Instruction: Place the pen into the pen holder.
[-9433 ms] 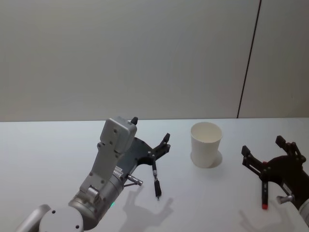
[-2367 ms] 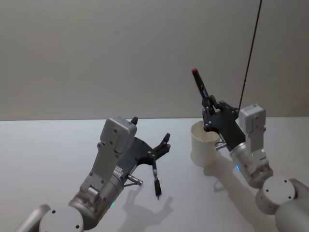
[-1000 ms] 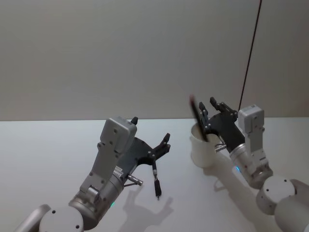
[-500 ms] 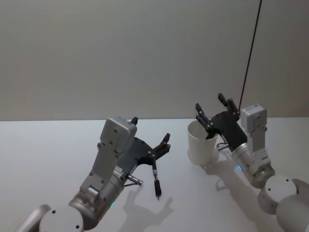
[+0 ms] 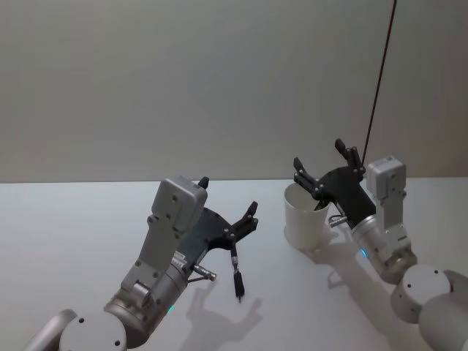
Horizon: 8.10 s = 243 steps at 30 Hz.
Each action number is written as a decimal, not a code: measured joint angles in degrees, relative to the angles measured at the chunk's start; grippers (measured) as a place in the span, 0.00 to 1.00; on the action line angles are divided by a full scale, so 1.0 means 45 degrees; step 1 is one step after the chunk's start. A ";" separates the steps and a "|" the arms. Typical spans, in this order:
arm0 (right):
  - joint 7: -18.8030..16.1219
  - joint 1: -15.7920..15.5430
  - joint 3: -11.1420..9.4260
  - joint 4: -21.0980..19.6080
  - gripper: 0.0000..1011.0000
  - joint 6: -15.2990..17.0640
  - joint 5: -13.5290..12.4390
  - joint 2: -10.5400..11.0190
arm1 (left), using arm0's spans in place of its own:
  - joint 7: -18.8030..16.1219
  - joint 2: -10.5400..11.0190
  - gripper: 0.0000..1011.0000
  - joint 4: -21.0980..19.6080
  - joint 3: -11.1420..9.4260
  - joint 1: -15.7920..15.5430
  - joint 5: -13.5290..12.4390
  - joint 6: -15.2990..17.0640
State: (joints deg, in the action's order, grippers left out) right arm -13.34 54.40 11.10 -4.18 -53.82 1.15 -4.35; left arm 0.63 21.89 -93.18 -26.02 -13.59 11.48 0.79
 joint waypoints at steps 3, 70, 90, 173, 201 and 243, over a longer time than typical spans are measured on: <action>-0.0101 0.0035 -0.0073 -0.0006 0.99 0.0028 -0.0074 -0.0015 | 0.0000 0.0000 0.99 0.0000 0.0000 0.0000 0.0000 0.0000; 0.0836 -0.7068 -0.1890 -1.4403 0.99 1.0422 -0.2241 0.0973 | 0.0000 0.0000 0.99 0.0001 -0.0001 0.0000 0.0000 0.0000; 0.1683 -0.8787 -0.2539 -1.6070 0.99 1.2216 -0.2164 0.1610 | 0.0000 0.0000 0.99 0.0001 0.0000 0.0000 0.0000 0.0000; 0.1970 -0.9336 -0.2758 -1.6507 0.99 1.2738 -0.2028 0.1829 | -0.2320 -0.3675 0.99 0.6017 -0.0097 -0.3801 0.1389 0.6811; 0.1971 -0.9336 -0.2758 -1.6506 0.99 1.2738 -0.2028 0.1828 | -0.3264 -0.4614 0.87 0.7828 -0.0410 -0.4524 0.0574 0.7643; 0.1971 -0.9336 -0.2758 -1.6506 0.99 1.2740 -0.2027 0.1829 | -0.3534 -0.5258 0.13 0.9244 -0.0197 -0.5038 -0.0026 0.8237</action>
State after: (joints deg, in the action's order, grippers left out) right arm -4.47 12.39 -1.32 -78.46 3.51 -7.97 3.87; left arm -15.28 -1.77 -51.58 -26.91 -36.26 11.36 37.86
